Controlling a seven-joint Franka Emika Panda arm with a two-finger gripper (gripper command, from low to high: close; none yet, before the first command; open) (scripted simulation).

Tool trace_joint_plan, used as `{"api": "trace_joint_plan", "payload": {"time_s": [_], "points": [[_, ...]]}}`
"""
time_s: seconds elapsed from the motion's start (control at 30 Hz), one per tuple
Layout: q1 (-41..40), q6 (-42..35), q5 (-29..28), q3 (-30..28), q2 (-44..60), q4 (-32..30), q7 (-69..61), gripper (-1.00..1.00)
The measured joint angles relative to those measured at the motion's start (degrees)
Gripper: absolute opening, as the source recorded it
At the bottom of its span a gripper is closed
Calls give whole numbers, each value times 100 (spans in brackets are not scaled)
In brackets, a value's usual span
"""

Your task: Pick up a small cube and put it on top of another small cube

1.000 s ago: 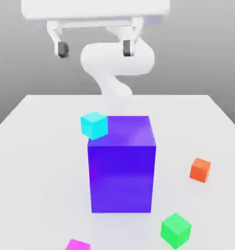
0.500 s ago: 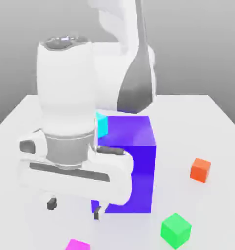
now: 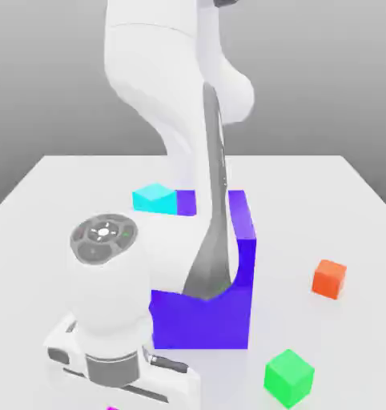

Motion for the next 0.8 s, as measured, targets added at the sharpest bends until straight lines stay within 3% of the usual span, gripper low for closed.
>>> {"api": "trace_joint_plan", "payload": {"time_s": [0.13,0.5,0.67,0.7,0.8], "points": [[89,-527,-118,-4,-717,-189,-39,-100],[947,-829,-655,1344,-1956,-1144,-2326,-100],[1178,-196,-1019,1383,-1392,-1234,-2447,-100],[1221,-42,-1101,1329,-1226,-1226,-2394,100],[1221,-42,-1101,1329,-1226,-1226,-2394,100]]}}
